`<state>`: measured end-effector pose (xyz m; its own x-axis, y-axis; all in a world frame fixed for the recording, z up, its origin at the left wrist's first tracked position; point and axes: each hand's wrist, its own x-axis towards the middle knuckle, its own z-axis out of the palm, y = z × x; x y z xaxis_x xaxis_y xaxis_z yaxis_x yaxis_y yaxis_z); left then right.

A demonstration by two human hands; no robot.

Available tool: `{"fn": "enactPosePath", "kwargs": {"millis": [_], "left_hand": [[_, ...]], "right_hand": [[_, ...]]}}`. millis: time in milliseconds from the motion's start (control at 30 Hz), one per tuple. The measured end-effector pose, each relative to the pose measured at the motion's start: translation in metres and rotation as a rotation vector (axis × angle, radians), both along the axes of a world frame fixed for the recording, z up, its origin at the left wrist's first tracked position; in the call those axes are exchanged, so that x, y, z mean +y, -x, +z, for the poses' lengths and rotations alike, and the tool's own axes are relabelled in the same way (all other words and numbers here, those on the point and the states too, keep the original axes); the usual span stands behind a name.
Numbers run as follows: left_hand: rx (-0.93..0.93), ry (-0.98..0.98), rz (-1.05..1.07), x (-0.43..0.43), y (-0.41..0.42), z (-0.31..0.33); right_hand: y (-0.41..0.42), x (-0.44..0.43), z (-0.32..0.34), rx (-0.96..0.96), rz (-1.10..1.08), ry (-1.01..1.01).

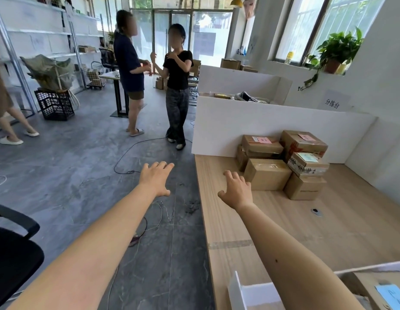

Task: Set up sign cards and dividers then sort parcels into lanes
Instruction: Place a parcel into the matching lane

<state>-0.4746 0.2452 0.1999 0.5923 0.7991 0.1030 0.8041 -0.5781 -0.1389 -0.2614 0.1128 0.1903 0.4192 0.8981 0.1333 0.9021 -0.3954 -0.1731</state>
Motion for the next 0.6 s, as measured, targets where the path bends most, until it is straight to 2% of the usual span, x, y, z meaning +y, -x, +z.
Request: {"fn": "enactPosePath", "kwargs": {"millis": [333, 600], "left_hand": [[-0.005, 0.010, -0.021, 0.038, -0.011, -0.009], [-0.018, 0.020, -0.050, 0.088, -0.034, -0.009]], "right_hand": [[-0.003, 0.036, -0.012, 0.022, 0.013, -0.006], [-0.022, 0.077, -0.018, 0.106, -0.081, -0.009]]}}
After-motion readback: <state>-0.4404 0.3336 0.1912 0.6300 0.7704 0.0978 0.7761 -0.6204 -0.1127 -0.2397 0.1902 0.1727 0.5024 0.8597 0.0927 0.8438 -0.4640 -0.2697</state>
